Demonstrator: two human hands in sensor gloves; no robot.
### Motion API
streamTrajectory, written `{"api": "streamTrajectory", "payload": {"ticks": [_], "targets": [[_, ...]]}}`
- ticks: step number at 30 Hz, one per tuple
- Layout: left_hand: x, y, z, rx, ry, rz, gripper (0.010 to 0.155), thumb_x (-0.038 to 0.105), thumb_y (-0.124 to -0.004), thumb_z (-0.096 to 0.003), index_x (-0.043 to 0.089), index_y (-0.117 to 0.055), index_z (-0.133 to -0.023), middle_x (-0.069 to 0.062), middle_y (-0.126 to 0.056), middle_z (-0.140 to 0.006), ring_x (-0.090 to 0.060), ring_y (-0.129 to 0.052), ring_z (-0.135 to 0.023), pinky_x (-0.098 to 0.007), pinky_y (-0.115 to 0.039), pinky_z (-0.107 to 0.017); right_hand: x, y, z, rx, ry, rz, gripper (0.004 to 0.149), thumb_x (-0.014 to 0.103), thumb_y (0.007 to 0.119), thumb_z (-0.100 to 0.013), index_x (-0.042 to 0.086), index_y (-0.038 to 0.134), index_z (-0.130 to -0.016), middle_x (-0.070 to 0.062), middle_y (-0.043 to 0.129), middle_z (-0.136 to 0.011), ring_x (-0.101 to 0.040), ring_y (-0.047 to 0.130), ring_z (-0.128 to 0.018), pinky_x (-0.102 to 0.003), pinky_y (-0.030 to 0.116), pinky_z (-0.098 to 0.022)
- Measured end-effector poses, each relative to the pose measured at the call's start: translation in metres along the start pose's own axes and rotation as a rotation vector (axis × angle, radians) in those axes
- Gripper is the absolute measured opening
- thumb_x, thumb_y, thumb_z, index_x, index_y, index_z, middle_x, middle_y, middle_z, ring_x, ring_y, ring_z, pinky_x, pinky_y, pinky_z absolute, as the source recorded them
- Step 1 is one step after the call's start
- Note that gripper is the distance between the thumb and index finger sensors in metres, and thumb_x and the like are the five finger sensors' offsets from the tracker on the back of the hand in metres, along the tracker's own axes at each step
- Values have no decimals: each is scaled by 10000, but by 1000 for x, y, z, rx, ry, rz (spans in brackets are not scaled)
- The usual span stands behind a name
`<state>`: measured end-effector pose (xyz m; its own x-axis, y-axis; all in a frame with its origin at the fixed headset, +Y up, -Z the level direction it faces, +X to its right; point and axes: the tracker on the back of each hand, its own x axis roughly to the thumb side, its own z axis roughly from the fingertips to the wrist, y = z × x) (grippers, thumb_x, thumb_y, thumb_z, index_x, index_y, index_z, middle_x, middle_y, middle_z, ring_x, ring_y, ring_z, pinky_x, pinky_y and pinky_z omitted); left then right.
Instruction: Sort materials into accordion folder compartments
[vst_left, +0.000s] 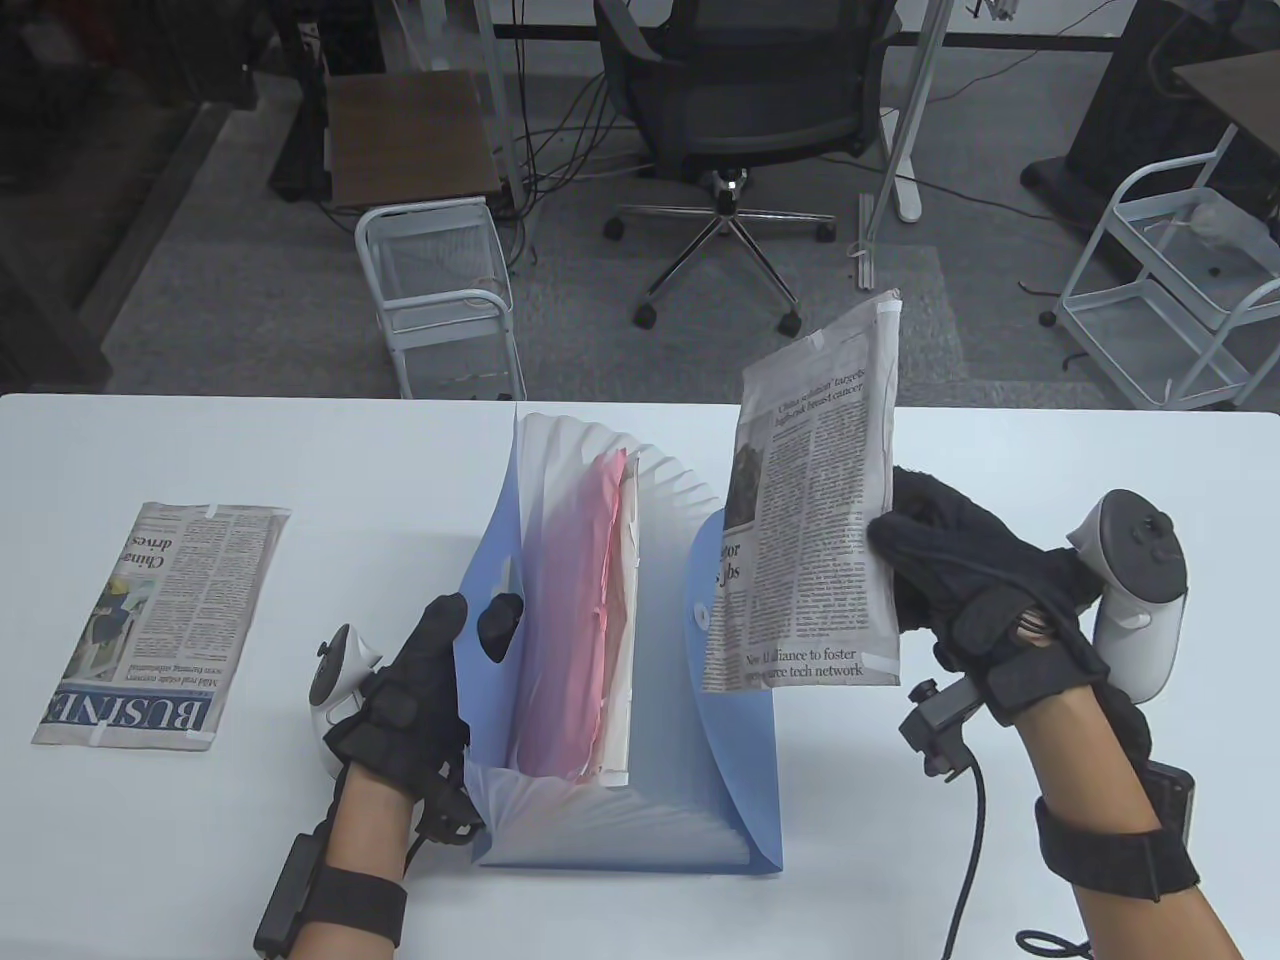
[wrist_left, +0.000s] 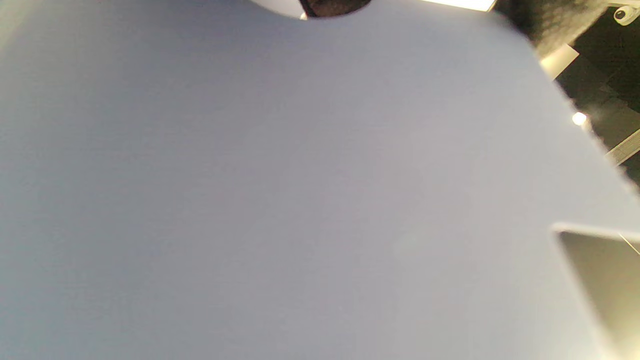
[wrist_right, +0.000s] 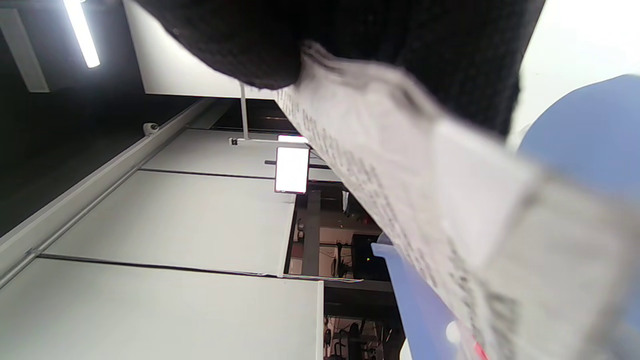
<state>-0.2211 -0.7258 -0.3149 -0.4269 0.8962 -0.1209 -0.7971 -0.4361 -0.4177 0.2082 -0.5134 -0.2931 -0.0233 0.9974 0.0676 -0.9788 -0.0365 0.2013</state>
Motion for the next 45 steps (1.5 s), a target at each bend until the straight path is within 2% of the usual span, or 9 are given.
{"api": "streamTrajectory", "payload": {"ticks": [5,13,34,45], "targets": [[0,0,0,0,-1,-1,792,714,-595,-654,40,-502,-1059,-359,57,-1177,-602,50,-1002,-686,-181,-631,0,23,-2,15,-24,31,490,223,814,-576,100,628,-1012,-191,873,-892,-361,1098,-496,-356,997,-274],[1,1,0,-1,-1,3,790,713,-595,-654,41,-502,-1059,-357,59,-1177,-603,50,-1001,-687,-181,-631,-17,40,-13,53,16,51,487,218,813,-577,97,629,-1011,-199,869,-892,-362,1098,-495,-354,998,-273],[1,2,1,-2,-2,3,790,715,-592,-654,42,-502,-1059,-358,61,-1176,-604,50,-1001,-687,-181,-631,-44,60,-16,145,106,126,493,220,808,-581,83,621,-1016,-214,858,-897,-361,1101,-486,-349,1001,-262],[2,2,1,-3,-1,1,788,713,-593,-656,42,-500,-1059,-359,62,-1175,-605,49,-1000,-688,-180,-630,-42,65,-15,188,101,132,490,220,806,-583,80,625,-1016,-216,861,-894,-358,1104,-471,-340,999,-250]]}}
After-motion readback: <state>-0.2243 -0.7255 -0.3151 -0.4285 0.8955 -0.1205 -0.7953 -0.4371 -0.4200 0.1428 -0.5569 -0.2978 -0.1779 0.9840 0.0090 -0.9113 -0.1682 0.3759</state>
